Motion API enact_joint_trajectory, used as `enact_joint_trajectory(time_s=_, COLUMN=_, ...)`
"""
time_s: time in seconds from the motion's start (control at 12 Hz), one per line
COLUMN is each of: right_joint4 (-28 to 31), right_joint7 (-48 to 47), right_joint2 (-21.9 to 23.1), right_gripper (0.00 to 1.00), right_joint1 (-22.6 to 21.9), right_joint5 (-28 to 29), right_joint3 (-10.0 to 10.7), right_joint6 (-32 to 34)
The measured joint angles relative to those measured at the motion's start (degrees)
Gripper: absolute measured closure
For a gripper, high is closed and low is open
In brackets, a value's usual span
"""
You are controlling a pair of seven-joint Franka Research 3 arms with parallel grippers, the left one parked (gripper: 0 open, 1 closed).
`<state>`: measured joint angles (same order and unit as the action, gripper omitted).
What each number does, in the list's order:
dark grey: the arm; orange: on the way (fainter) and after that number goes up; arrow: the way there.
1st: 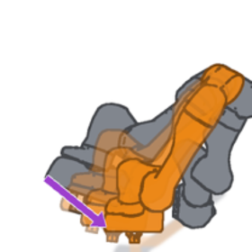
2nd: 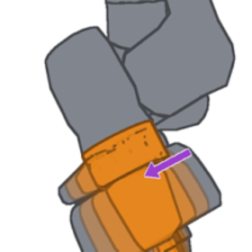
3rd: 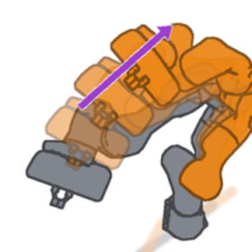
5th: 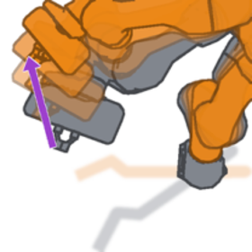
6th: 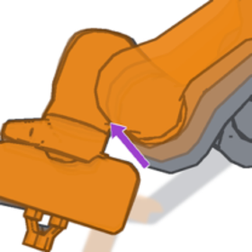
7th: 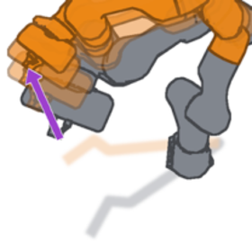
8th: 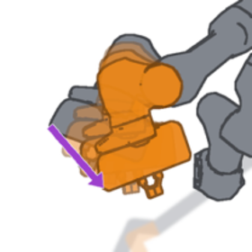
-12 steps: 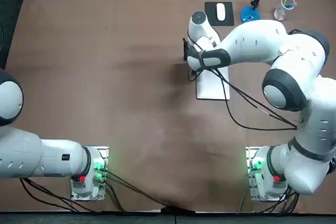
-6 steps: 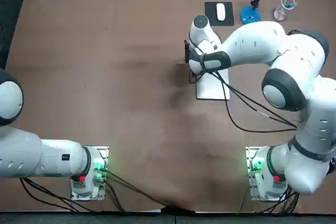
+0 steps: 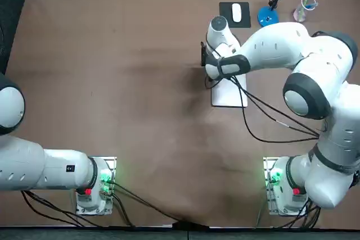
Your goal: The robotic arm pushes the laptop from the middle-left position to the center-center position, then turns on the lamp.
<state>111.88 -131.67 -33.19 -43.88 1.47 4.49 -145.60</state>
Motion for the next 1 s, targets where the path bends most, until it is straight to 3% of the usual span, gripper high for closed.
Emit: enact_joint_trajectory(time_s=1.0, right_joint4=5.33, right_joint7=-0.74, right_joint2=2.59, right_gripper=0.0, right_joint1=0.02, right_joint5=0.04, right_joint3=5.02, right_joint6=-1.79)
